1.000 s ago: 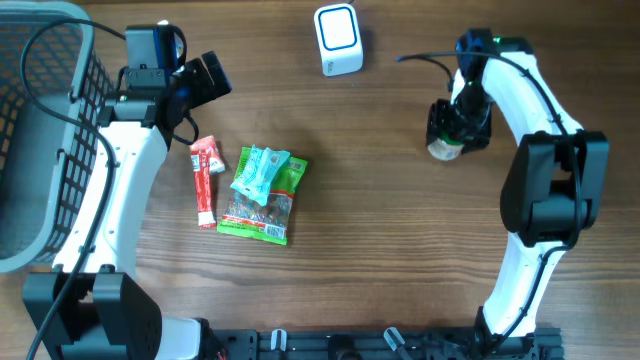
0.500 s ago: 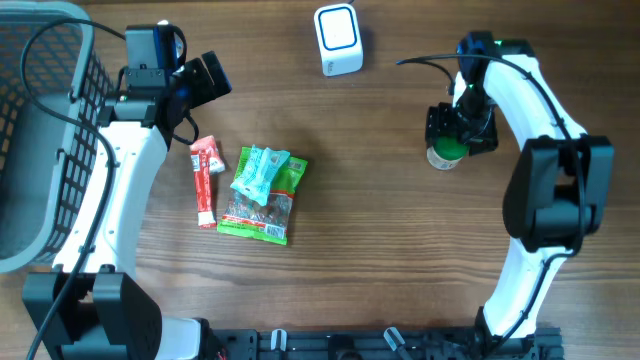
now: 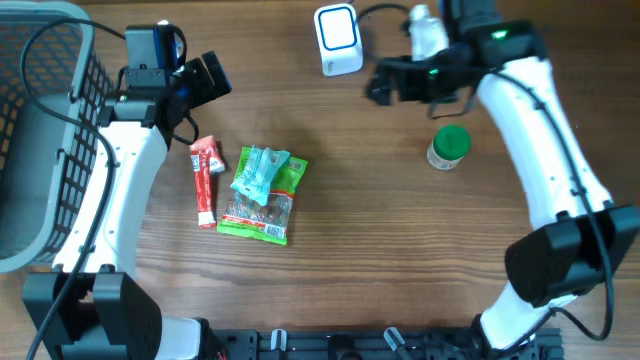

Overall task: Scan the item barcode
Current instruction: 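Reach the right gripper to the teal snack packet and grasp it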

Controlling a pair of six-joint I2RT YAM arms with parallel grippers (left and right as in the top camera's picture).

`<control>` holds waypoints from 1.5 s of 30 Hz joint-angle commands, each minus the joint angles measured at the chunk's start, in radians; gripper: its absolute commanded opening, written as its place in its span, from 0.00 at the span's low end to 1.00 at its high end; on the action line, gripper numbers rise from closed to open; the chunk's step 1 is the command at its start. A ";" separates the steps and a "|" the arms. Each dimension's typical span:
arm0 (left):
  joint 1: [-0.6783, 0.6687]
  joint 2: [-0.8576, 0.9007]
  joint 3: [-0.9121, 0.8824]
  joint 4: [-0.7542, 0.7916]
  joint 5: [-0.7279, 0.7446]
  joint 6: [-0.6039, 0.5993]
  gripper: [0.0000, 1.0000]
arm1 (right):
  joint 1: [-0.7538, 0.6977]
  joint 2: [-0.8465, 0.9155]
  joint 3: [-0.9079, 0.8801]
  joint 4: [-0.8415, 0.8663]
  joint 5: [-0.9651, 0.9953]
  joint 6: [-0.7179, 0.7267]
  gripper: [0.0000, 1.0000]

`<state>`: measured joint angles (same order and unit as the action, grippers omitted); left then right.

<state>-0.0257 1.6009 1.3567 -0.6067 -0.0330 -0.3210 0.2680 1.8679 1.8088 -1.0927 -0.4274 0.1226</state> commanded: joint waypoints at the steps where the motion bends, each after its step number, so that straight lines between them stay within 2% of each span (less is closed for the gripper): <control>1: 0.000 0.009 -0.001 0.003 -0.010 -0.002 1.00 | 0.106 0.014 -0.103 0.106 -0.101 0.112 1.00; 3: 0.000 0.009 -0.001 0.003 -0.010 -0.002 1.00 | 0.163 0.018 -0.163 0.190 -0.090 0.195 0.95; 5: 0.000 0.009 -0.001 0.003 -0.010 -0.002 1.00 | 0.247 0.027 -0.283 0.378 -0.060 0.351 0.81; 6: 0.000 0.009 -0.001 0.003 -0.010 -0.002 1.00 | 0.270 0.027 -0.327 0.447 -0.060 0.389 0.79; 11: 0.000 0.009 -0.001 0.003 -0.010 -0.002 1.00 | 0.377 0.027 -0.566 0.861 -0.043 0.599 0.74; 14: 0.000 0.009 -0.001 0.003 -0.010 -0.002 1.00 | 0.419 0.027 -0.645 0.990 0.051 0.693 0.68; 16: 0.000 0.009 -0.001 0.003 -0.010 -0.002 1.00 | 0.449 0.027 -0.658 1.007 0.117 0.723 0.61; 22: 0.000 0.009 -0.001 0.003 -0.010 -0.002 1.00 | 0.510 0.035 -0.658 1.022 0.196 0.755 0.57; 29: 0.000 0.009 -0.001 0.003 -0.010 -0.002 1.00 | 0.514 0.104 -0.658 1.046 0.183 0.824 0.47; 34: 0.000 0.009 -0.001 0.003 -0.010 -0.002 1.00 | 0.515 0.146 -0.658 1.081 0.171 0.883 0.44; 35: 0.000 0.009 -0.001 0.003 -0.010 -0.002 1.00 | 0.515 0.148 -0.658 1.081 0.171 0.883 0.40; 36: 0.000 0.009 -0.001 0.003 -0.010 -0.002 1.00 | 0.514 0.152 -0.658 1.081 0.172 0.882 0.29; 37: 0.000 0.009 -0.001 0.003 -0.010 -0.002 1.00 | 0.514 0.152 -0.658 1.081 0.172 0.882 0.08; 38: 0.000 0.009 -0.001 0.003 -0.010 -0.002 1.00 | 0.514 0.152 -0.658 1.083 0.172 0.880 0.04; 42: 0.000 0.009 -0.001 0.003 -0.010 -0.002 1.00 | 0.502 0.111 -0.657 1.175 0.122 0.797 0.04; 45: 0.000 0.009 -0.001 0.003 -0.010 -0.002 1.00 | 0.459 0.013 -0.657 1.152 0.122 0.743 0.04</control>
<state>-0.0257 1.6012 1.3567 -0.6064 -0.0330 -0.3210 0.7708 1.9881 1.1519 0.0696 -0.2844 0.9390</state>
